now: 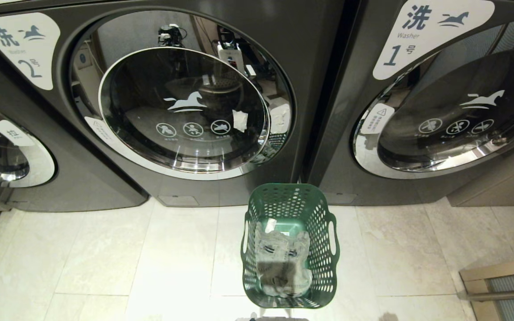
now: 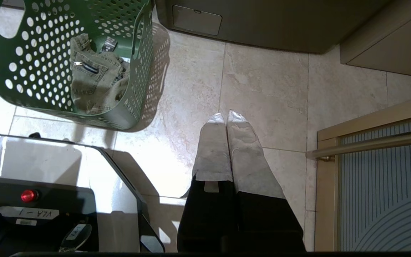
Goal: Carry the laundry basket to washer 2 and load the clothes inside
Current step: Open the lid of the washing machine
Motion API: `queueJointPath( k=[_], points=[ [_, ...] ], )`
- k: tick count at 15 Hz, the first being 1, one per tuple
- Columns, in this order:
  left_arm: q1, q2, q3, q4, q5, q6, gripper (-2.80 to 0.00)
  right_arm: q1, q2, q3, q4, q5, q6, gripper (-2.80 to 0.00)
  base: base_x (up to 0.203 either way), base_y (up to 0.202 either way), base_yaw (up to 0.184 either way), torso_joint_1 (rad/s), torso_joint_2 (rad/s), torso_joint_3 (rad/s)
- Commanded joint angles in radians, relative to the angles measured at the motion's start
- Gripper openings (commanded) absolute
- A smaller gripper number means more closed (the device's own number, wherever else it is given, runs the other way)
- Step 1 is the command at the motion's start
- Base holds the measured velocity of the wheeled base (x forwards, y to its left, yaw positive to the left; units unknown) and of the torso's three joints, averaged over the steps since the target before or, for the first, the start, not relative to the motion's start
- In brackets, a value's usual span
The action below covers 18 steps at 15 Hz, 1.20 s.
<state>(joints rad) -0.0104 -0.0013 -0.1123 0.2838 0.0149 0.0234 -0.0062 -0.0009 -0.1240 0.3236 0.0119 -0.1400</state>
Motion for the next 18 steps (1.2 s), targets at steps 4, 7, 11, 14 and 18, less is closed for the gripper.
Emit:
queueJointPath(
  k=[4, 7, 11, 14, 18],
  points=[
    [0.000, 0.003, 0.000, 0.003, 0.000, 0.001, -2.80, 0.000, 0.002, 0.000, 0.002, 0.000, -0.001, -2.80, 0.000, 0.000, 0.000, 0.000, 0.00, 0.000],
    [0.000, 0.003, 0.000, 0.003, 0.000, -0.001, -2.80, 0.000, 0.002, 0.000, 0.002, 0.000, -0.001, -2.80, 0.000, 0.000, 0.000, 0.000, 0.00, 0.000],
    [0.000, 0.003, 0.000, 0.003, 0.001, -0.002, -2.80, 0.000, 0.002, 0.000, 0.002, -0.001, 0.000, -2.80, 0.000, 0.000, 0.000, 0.000, 0.00, 0.000],
    [0.000, 0.003, 0.000, 0.003, 0.002, 0.000, -2.80, 0.000, 0.002, 0.000, 0.002, 0.000, 0.000, -2.80, 0.000, 0.000, 0.000, 0.000, 0.00, 0.000],
    [0.000, 0.003, 0.000, 0.003, 0.002, 0.000, -2.80, 0.000, 0.002, 0.000, 0.002, 0.000, 0.000, -2.80, 0.000, 0.000, 0.000, 0.000, 0.00, 0.000]
  ],
)
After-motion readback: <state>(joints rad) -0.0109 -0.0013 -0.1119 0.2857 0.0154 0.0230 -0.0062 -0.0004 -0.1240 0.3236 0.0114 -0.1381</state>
